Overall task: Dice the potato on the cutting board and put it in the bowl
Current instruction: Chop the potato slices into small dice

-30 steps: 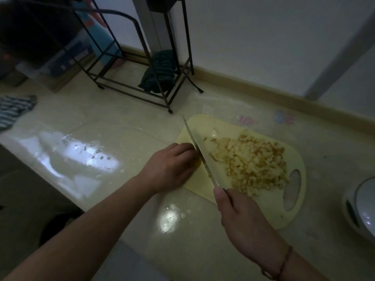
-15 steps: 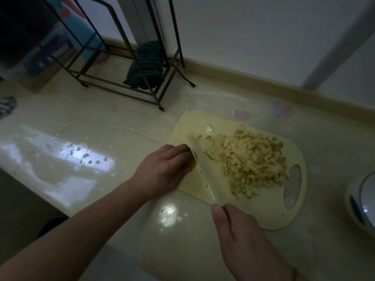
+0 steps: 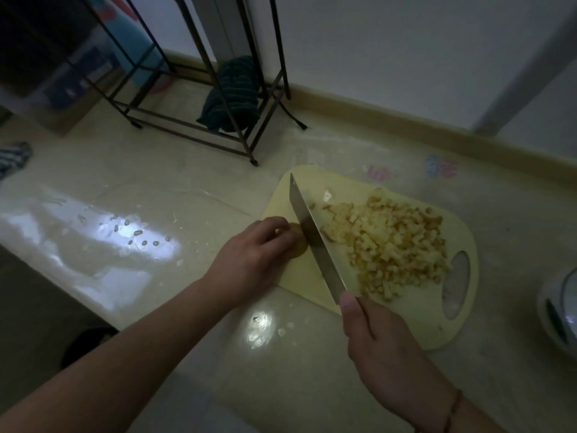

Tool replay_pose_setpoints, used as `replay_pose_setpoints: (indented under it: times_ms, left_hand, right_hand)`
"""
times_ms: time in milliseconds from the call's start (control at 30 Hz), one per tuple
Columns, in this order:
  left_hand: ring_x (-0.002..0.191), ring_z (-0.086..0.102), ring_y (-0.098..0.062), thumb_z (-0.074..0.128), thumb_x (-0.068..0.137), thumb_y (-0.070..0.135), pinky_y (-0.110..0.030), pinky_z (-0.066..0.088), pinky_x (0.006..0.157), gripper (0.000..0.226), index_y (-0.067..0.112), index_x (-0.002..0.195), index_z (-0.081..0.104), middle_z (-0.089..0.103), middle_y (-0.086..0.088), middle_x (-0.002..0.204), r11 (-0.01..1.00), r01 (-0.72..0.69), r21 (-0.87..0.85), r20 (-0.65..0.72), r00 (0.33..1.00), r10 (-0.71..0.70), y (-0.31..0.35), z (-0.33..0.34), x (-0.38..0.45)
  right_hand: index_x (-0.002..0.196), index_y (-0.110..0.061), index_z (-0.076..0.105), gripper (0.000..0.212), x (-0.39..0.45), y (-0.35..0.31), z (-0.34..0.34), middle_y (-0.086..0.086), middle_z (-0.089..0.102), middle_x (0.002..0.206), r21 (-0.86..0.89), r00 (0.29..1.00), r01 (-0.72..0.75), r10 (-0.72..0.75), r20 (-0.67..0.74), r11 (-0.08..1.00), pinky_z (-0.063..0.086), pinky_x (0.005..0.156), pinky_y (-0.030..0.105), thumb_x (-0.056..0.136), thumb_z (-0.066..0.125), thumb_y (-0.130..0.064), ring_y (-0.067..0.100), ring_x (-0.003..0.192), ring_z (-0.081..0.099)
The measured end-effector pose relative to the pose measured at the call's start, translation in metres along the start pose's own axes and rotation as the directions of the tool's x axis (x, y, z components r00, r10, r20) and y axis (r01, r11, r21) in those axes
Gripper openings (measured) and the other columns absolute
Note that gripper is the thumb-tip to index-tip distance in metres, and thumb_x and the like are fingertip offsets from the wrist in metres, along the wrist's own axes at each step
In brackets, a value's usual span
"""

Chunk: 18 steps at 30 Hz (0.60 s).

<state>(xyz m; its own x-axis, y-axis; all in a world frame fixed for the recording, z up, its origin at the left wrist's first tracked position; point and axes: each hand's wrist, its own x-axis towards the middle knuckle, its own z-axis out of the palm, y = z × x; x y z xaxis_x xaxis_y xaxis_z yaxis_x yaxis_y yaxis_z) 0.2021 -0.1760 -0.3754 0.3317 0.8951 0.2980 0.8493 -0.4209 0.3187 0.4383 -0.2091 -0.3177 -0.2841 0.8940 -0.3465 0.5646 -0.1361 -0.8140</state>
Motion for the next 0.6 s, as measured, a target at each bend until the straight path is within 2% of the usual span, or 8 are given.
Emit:
replay_pose_setpoints:
  times_ms: [133, 500, 600]
  left_hand:
    - [0.084, 0.062, -0.027, 0.064, 0.097, 0.017, -0.035, 0.051, 0.064, 0.023, 0.006, 0.117, 0.069, 0.062, -0.014, 0.115, 1.0, 0.012, 0.015, -0.005, 1.0, -0.012, 0.003, 0.0, 0.0]
    - [0.092, 0.064, -0.032, 0.058, 0.099, 0.021, -0.043, 0.055, 0.066, 0.025, 0.004, 0.115, 0.069, 0.062, -0.014, 0.118, 1.0, 0.012, -0.002, 0.033, 0.999, -0.012, 0.005, 0.0, 0.003]
    - [0.094, 0.064, -0.033, 0.058, 0.099, 0.021, -0.045, 0.055, 0.068, 0.026, 0.003, 0.116, 0.068, 0.062, -0.015, 0.12, 1.0, 0.016, -0.003, 0.051, 0.999, -0.016, 0.004, 0.001, 0.002]
  right_hand:
    - [0.063, -0.018, 0.05, 0.059, -0.005, -0.006, 0.002, 0.002, 0.055, 0.055, 0.012, 1.0, 0.002, -0.002, -0.025, 1.0, 0.04, 0.064, 0.028, 0.076, 0.021, -0.068, 0.01, 0.063, 0.055]
    - [0.064, -0.021, 0.046, 0.051, -0.013, -0.013, 0.001, -0.004, 0.049, 0.054, 0.0, 0.999, 0.047, -0.047, -0.022, 0.999, 0.036, 0.065, 0.031, 0.08, 0.024, -0.064, 0.009, 0.059, 0.048]
    - [0.067, -0.022, 0.048, 0.052, -0.017, -0.012, 0.002, -0.004, 0.052, 0.059, -0.019, 0.999, 0.048, -0.048, -0.011, 0.999, 0.037, 0.068, 0.03, 0.08, 0.022, -0.065, 0.01, 0.065, 0.052]
